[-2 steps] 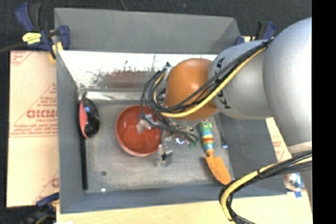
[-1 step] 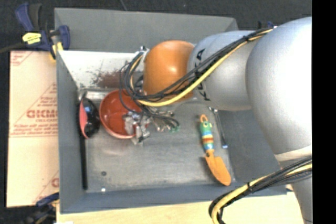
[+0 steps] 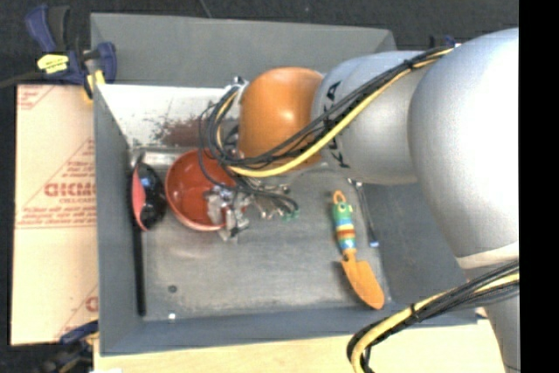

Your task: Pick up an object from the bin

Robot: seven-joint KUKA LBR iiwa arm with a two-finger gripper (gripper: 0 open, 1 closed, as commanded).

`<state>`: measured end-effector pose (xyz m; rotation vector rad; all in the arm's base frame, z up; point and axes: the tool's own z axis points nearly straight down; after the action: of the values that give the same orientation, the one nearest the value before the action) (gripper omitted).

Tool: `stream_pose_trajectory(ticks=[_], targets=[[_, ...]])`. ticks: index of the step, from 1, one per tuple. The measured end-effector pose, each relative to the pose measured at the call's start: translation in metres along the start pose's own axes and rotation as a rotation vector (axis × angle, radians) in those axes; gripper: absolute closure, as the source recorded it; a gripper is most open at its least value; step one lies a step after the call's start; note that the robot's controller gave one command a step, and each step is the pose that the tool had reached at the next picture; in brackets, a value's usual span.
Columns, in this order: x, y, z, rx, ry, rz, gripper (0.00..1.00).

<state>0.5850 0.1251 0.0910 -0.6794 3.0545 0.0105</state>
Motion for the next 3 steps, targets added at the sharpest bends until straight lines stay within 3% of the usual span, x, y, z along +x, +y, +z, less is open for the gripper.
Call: stream_pose_trajectory(ticks=[3], targets=[[0.0, 0.0001, 0.0, 0.0, 0.0, 0.005, 1.0]])
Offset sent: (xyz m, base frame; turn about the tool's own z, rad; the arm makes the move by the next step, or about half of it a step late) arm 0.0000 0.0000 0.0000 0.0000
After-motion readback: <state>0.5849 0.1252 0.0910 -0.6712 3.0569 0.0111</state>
